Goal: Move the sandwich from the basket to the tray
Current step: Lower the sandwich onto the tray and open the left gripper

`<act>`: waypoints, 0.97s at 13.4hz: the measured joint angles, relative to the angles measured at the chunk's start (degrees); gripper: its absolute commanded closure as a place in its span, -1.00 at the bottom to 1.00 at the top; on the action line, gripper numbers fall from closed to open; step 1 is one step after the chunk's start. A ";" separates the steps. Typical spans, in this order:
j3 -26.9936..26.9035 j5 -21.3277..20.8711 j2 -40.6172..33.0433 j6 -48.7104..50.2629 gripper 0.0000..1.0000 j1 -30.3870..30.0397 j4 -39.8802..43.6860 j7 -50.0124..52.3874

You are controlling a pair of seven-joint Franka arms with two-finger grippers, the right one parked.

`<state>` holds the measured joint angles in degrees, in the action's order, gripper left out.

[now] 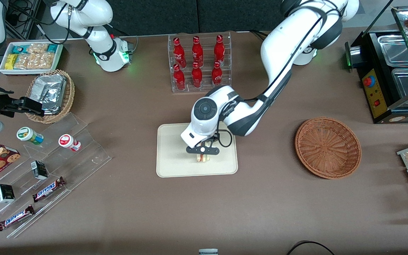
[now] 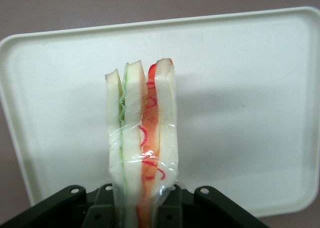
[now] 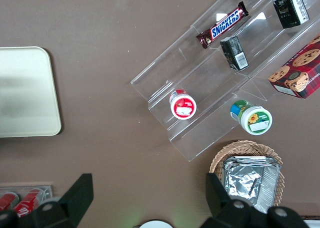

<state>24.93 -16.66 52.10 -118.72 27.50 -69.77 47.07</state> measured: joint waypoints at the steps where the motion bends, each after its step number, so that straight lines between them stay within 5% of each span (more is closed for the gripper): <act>1: -0.01 -0.48 1.58 -0.17 0.71 0.27 1.11 -0.23; 5: -0.23 -1.29 5.34 -1.29 0.55 0.89 3.21 -0.33; 6: -0.39 -1.30 5.51 -1.34 0.08 1.09 3.35 -0.30; 7: -0.56 -1.30 5.50 -1.34 -0.78 1.30 3.53 -0.26; 8: -0.64 -1.30 5.50 -1.34 -1.00 1.46 3.78 -0.20; 13: -0.87 -1.06 3.74 2.78 -1.00 1.43 6.32 0.94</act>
<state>24.06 -17.71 55.84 -115.94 28.93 -63.45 48.00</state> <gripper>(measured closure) 0.238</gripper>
